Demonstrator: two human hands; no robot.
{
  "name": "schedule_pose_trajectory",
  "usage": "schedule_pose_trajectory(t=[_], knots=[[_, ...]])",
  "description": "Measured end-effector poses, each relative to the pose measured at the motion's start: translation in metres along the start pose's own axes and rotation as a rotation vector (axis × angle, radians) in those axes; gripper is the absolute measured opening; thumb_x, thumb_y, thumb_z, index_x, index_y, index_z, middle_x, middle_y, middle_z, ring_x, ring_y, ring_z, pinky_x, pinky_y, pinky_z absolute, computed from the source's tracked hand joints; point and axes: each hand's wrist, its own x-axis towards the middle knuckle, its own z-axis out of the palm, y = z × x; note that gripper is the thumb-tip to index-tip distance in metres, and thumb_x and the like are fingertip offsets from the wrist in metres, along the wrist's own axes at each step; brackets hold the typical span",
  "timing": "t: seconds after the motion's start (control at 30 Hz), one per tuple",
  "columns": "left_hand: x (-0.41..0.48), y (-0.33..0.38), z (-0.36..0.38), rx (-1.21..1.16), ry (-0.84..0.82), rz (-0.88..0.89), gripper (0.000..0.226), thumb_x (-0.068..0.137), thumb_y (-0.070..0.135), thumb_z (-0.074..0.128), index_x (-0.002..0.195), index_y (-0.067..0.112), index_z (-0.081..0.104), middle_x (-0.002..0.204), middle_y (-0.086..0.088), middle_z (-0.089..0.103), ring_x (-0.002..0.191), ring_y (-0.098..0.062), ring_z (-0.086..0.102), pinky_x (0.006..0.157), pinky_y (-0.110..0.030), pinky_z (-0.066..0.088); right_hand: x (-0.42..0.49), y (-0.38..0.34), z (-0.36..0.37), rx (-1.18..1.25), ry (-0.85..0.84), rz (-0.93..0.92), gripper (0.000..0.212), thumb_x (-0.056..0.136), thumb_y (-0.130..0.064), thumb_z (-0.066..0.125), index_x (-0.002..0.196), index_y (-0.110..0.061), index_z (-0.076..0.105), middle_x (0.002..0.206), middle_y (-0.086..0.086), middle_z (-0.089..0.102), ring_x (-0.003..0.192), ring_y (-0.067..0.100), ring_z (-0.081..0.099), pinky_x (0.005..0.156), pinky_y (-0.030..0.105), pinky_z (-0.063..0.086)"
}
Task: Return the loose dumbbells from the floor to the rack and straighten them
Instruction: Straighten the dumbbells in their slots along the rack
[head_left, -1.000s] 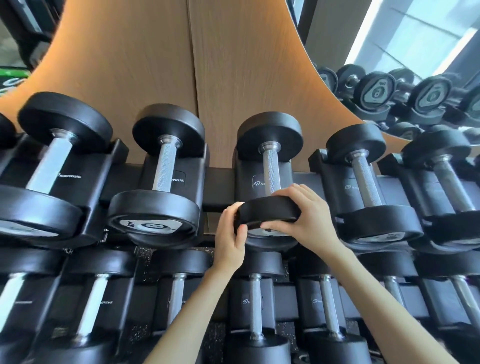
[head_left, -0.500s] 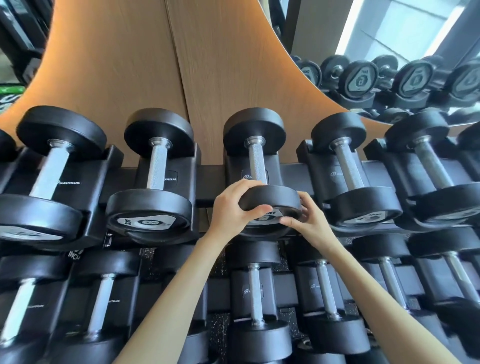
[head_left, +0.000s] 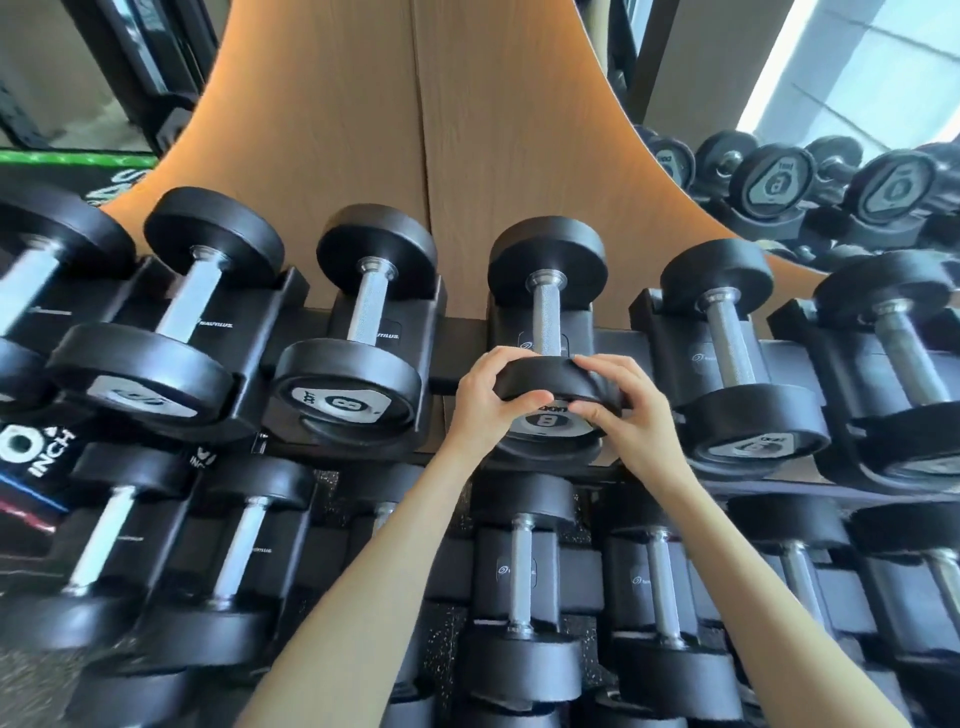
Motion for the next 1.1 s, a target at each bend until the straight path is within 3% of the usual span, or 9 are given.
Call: schedule_pose_trajectory(t=[0.17,0.3,0.47,0.6,0.9,1.1], knots=[[-0.01,0.013,-0.012,0.082,-0.093,-0.077,0.043,0.078,0.042,0.069,0.115,0.026,0.055,0.116,0.005,0.057,0.111,-0.013,0.052,0.095,-0.025,0.041,0.0,-0.023,-0.012,-0.22,-0.076,0.009,0.046,0.077,-0.014,0.073,0.121,-0.019,0.059,0.114,-0.01,0.056,0.101,-0.006,0.051,0.09,0.011,0.038],[-0.026,0.032,-0.045,0.426,-0.138,0.02,0.042,0.09,0.034,0.061,0.128,0.018,0.053,0.127,0.002,0.054,0.12,-0.014,0.046,0.1,-0.03,0.037,-0.009,-0.031,-0.012,-0.584,-0.193,0.003,0.06,0.082,-0.026,0.069,0.137,-0.026,0.043,0.139,-0.005,0.044,0.12,0.014,0.046,0.099,0.032,0.041],[-0.049,0.043,-0.111,0.817,0.012,0.34,0.038,0.088,0.024,0.063,0.124,0.012,0.058,0.125,-0.004,0.059,0.118,-0.021,0.051,0.1,-0.035,0.04,-0.019,-0.06,0.012,-0.856,-0.078,-0.222,0.055,0.085,-0.022,0.065,0.135,-0.014,0.045,0.14,0.008,0.047,0.131,0.026,0.041,0.11,0.044,0.028],[-0.069,0.024,-0.171,1.006,0.037,0.373,0.047,0.088,0.03,0.053,0.132,0.012,0.052,0.135,-0.007,0.052,0.125,-0.024,0.045,0.107,-0.037,0.033,-0.024,-0.079,0.057,-0.879,-0.004,-0.255,0.059,0.083,-0.021,0.065,0.137,-0.011,0.043,0.142,0.011,0.044,0.135,0.024,0.036,0.113,0.043,0.024],[-0.103,-0.026,-0.273,1.046,-0.162,0.333,0.062,0.084,0.032,0.066,0.138,0.009,0.045,0.14,-0.011,0.047,0.128,-0.029,0.043,0.109,-0.044,0.034,-0.065,-0.095,0.173,-0.883,-0.015,0.016,0.068,0.084,-0.021,0.066,0.143,-0.012,0.033,0.147,0.012,0.035,0.135,0.027,0.034,0.109,0.048,0.032],[-0.091,-0.028,-0.305,0.965,-0.203,0.388,0.063,0.082,0.029,0.068,0.137,0.007,0.046,0.138,-0.011,0.049,0.127,-0.029,0.045,0.107,-0.044,0.037,-0.064,-0.126,0.204,-0.875,-0.016,0.074,0.068,0.088,-0.025,0.061,0.145,-0.014,0.028,0.151,0.008,0.03,0.136,0.026,0.032,0.11,0.039,0.027]])
